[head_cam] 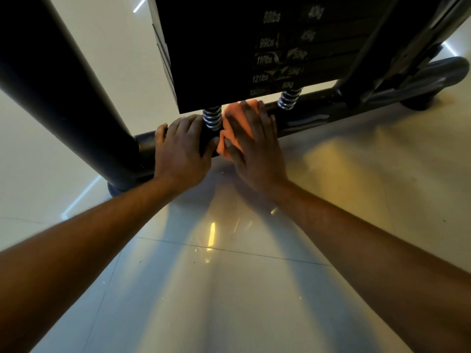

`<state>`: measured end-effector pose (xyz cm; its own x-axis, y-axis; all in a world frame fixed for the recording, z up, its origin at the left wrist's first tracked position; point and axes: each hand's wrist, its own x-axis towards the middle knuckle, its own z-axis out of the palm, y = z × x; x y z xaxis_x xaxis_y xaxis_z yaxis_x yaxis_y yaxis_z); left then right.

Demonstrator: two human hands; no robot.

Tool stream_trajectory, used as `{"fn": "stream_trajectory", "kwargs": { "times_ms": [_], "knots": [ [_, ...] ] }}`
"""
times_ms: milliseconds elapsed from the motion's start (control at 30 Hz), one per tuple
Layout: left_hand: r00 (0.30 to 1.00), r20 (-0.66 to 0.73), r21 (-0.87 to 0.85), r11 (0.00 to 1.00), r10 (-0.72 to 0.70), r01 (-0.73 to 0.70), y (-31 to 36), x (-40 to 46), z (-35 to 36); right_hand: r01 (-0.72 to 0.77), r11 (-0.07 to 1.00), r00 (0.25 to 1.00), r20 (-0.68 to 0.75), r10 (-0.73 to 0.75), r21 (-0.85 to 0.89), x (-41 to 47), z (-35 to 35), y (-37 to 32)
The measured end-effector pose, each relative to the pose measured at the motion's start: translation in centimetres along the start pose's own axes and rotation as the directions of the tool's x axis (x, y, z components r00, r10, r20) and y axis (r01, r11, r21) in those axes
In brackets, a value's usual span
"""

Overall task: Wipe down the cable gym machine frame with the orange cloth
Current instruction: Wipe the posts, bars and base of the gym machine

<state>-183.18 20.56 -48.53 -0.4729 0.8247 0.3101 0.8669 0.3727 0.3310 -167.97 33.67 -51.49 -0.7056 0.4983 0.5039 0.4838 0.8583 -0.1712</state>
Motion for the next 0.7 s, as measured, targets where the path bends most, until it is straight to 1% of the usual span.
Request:
{"fn": "stream_trajectory", "kwargs": {
  "times_ms": [100,167,333,400,467,533,600,700],
  "knots": [
    [1.000,0.027,0.006,1.000,-0.001,0.001,0.3,-0.2,-0.4,0.114,0.993,0.992,0.056,-0.115,0.034,-0.1,-1.1,1.5],
    [0.998,0.053,0.003,1.000,-0.021,0.021,0.7,-0.6,-0.7,0.135,0.987,0.985,0.097,-0.144,0.087,-0.6,-1.7,2.9],
    [0.990,0.136,-0.005,0.999,-0.036,0.037,1.9,-1.1,-2.6,0.093,0.988,0.966,0.231,-0.120,0.125,-1.6,-4.2,3.9],
    [0.986,0.153,-0.040,0.996,-0.070,0.077,3.1,-1.5,-3.9,0.017,0.988,0.958,0.280,-0.059,0.151,-2.0,-5.7,3.7],
    [0.984,0.150,-0.099,0.989,-0.095,0.111,4.6,-2.1,-4.9,-0.073,0.981,0.954,0.298,0.017,0.181,-2.5,-7.2,3.3],
    [0.984,0.167,-0.166,0.982,-0.064,0.092,6.6,-2.9,-5.6,-0.140,0.961,0.951,0.302,0.063,0.240,-3.1,-9.0,3.3],
    [0.982,0.186,-0.205,0.979,0.022,0.017,8.7,-3.4,-6.0,-0.174,0.947,0.954,0.285,0.093,0.272,-3.7,-10.9,3.7],
    [0.964,0.221,-0.170,0.979,0.151,-0.115,11.2,-3.4,-5.8,-0.197,0.945,0.957,0.261,0.127,0.263,-5.0,-13.2,5.1]
  ]
}}
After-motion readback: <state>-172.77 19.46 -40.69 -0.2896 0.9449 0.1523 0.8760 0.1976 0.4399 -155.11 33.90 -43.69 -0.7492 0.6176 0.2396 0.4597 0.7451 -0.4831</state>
